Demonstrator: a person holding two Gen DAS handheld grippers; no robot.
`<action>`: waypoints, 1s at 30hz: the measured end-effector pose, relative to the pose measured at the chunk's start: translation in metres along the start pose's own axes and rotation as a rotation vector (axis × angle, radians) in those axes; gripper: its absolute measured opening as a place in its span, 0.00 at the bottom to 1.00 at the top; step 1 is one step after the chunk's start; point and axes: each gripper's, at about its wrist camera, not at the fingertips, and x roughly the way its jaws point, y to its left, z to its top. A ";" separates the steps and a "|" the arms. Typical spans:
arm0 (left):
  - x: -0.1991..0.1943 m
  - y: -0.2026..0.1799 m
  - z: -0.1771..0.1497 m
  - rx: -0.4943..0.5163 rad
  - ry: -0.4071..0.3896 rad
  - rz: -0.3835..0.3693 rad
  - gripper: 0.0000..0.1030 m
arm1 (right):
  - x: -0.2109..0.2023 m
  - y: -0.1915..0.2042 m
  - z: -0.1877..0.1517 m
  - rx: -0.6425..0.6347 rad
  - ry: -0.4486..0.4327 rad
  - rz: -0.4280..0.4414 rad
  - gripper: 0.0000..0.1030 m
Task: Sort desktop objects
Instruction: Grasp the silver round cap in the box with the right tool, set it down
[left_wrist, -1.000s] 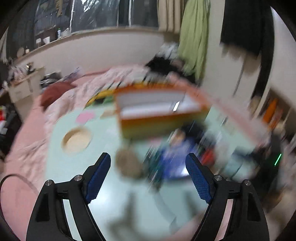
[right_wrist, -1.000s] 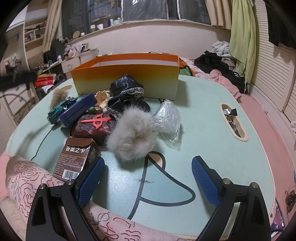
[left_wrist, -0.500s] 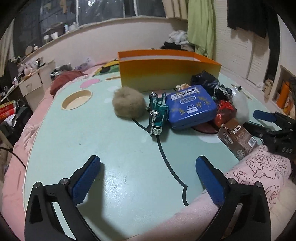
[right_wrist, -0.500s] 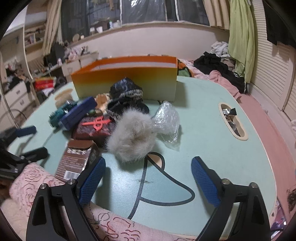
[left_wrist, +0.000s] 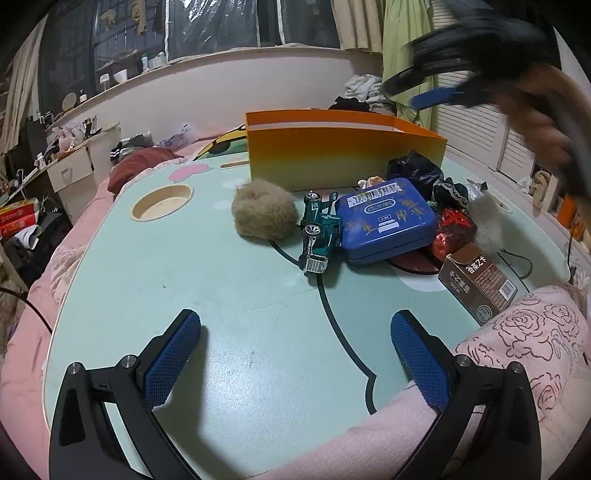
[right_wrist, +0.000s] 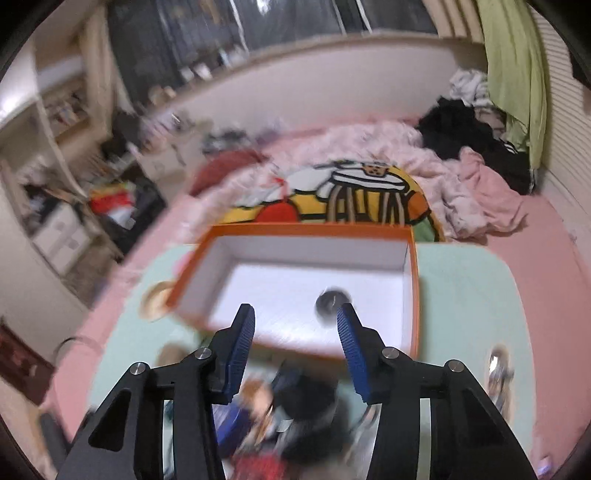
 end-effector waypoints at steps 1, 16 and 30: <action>-0.001 0.000 0.000 0.000 -0.002 0.000 1.00 | 0.020 0.002 0.012 -0.012 0.063 -0.051 0.45; -0.001 0.001 0.000 -0.002 -0.011 -0.003 1.00 | 0.095 -0.001 0.014 -0.041 0.160 -0.163 0.28; 0.000 0.002 0.001 -0.001 -0.012 -0.002 1.00 | -0.004 0.036 -0.086 -0.065 0.061 -0.059 0.35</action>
